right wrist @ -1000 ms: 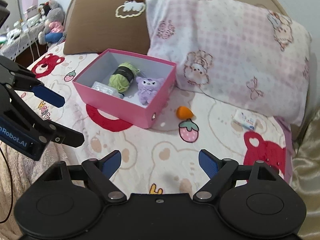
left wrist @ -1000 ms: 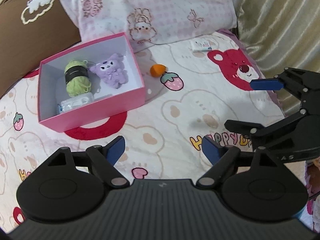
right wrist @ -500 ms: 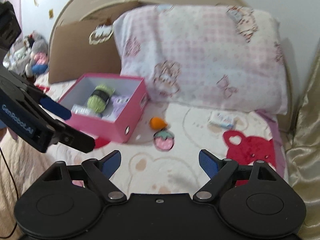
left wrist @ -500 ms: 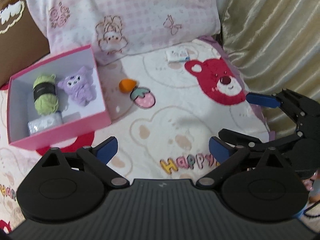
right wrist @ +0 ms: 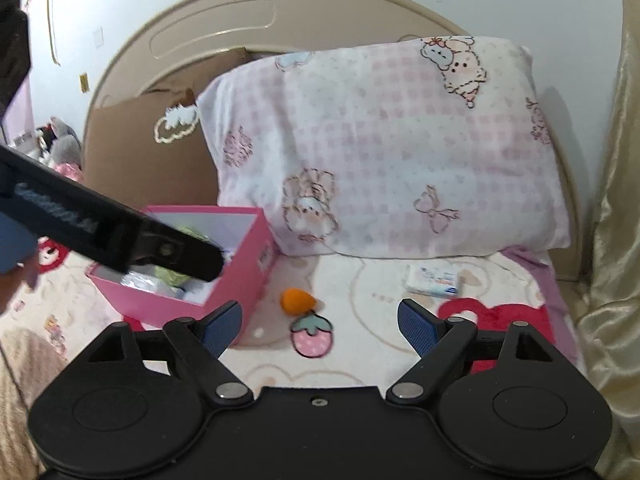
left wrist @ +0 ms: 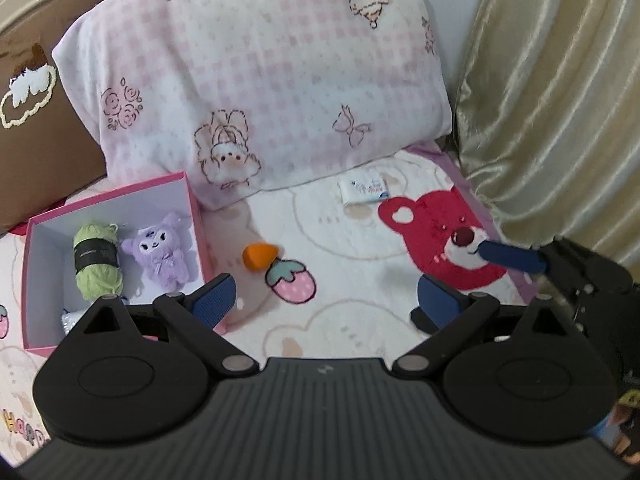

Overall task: Organize objects
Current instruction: 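Withdraw the right gripper and move it toward the white tissue pack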

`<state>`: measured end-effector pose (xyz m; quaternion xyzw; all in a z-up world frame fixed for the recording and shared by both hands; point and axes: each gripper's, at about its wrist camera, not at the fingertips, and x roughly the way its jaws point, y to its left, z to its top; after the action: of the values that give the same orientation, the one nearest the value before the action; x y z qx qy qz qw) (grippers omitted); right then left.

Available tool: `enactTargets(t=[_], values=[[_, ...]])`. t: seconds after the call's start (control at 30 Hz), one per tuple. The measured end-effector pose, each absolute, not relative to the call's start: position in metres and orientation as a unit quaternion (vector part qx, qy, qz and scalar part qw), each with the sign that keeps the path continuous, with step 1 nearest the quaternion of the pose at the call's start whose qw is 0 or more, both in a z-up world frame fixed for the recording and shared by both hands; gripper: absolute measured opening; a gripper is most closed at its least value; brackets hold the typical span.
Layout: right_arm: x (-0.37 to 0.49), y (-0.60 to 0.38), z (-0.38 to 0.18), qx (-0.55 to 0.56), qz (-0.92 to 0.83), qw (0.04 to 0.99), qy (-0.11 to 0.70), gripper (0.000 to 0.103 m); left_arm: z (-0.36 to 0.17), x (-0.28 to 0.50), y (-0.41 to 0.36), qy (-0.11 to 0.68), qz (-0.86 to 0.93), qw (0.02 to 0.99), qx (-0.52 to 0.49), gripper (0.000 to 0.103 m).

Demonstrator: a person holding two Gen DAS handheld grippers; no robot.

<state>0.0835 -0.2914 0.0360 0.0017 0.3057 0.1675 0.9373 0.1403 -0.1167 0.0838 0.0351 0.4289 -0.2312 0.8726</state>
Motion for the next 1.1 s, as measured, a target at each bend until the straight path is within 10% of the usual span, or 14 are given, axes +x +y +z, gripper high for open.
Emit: enactTargets(t=[1.1], values=[[0.220, -0.304, -0.020, 0.039, 0.137, 0.952, 0.270, 0.088, 0.035, 0.264, -0.176, 0.408, -0.248, 0.879, 0.008, 0.096]])
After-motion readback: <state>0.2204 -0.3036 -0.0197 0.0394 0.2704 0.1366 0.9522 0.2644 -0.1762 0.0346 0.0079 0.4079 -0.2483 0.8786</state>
